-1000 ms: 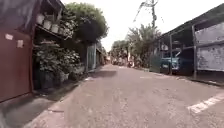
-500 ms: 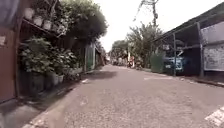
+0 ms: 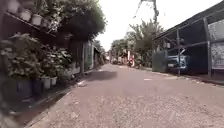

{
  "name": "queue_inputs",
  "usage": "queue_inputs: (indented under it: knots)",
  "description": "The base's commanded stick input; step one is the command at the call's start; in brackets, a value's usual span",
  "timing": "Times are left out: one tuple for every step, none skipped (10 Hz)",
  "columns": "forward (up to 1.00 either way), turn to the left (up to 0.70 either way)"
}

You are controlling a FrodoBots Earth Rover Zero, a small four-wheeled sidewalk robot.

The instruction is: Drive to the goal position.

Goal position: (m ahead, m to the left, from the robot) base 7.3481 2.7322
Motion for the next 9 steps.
queue_inputs:
  knots:
    - [0.70,0.00]
    - [0.70,0.00]
    - [0.70,0.00]
    - [0.70,0.00]
    - [0.70,0.00]
    - [0.70,0.00]
    - [0.70,0.00]
    - [0.70,0.00]
    - [0.70,0.00]
